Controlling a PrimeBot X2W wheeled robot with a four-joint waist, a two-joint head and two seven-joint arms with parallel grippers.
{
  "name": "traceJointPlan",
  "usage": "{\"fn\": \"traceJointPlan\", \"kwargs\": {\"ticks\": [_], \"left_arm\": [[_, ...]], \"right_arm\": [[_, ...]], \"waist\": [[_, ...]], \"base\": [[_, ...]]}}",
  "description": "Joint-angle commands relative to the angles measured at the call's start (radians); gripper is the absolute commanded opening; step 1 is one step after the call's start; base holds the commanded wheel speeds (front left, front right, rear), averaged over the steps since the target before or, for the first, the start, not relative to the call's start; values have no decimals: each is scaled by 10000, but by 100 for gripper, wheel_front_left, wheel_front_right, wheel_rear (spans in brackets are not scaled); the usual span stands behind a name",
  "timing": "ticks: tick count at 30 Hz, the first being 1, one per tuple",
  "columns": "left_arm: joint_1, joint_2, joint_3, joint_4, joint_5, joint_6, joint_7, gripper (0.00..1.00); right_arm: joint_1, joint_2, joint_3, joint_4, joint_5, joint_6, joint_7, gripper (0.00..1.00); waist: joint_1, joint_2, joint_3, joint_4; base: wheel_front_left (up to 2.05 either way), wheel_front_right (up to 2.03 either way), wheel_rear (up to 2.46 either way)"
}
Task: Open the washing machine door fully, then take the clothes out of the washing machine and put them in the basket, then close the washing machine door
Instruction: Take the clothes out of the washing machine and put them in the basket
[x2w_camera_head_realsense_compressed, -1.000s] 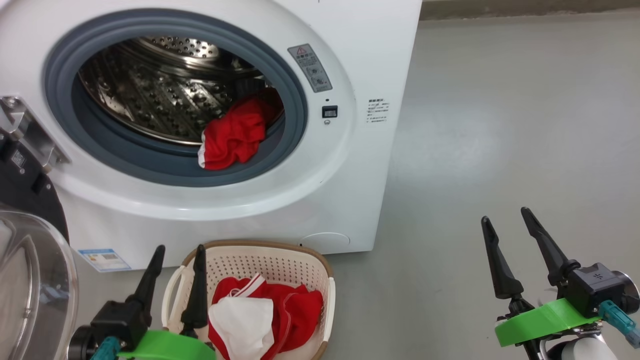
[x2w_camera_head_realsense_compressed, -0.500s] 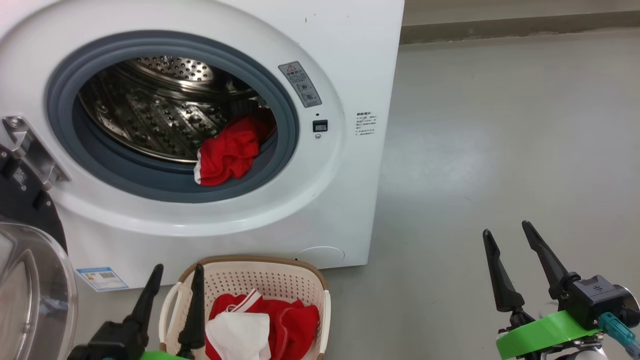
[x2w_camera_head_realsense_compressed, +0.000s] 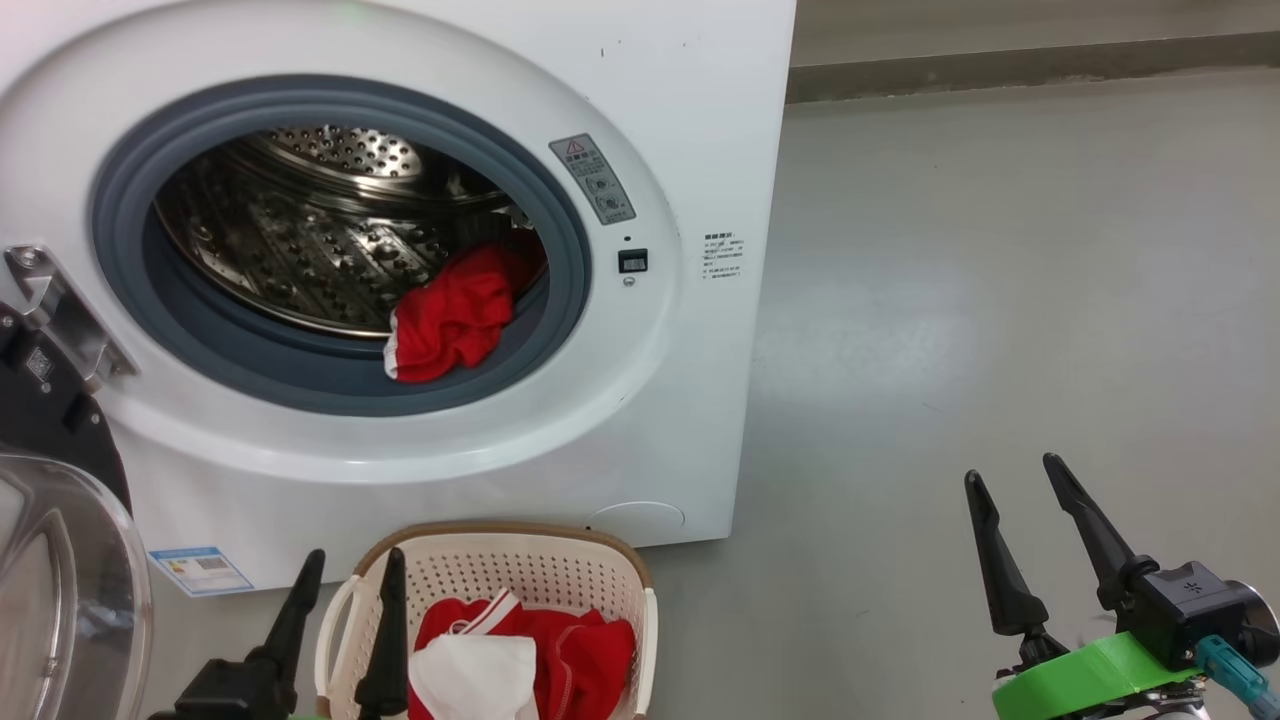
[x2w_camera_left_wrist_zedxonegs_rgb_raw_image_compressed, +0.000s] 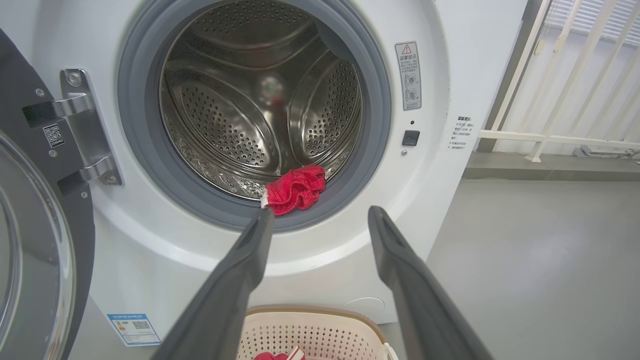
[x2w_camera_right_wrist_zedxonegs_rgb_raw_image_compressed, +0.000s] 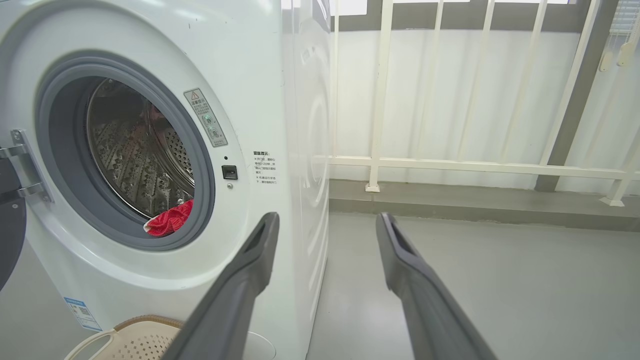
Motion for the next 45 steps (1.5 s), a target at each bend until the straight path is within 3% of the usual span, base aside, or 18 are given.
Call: {"fn": "traceJointPlan", "kwargs": {"ticks": [1, 21, 45], "left_arm": [[-147, 103, 336, -169, -72, 81, -36, 100], [-837, -19, 189, 579, -191, 79, -48, 100], [-5421, -201, 144, 2562, 35, -55, -122, 100]], "right_arm": [[-98, -61, 204, -276, -53, 48, -65, 100], [-151, -123, 317, -360, -57, 48, -65, 100], [-1794, -376, 813, -842, -1, 48, -65, 100]], "waist": [[0, 0, -6, -8], [0, 0, 326, 190], [0, 0, 3232, 351]], "base": [[0, 0, 0], [0, 0, 0], [0, 0, 0]]}}
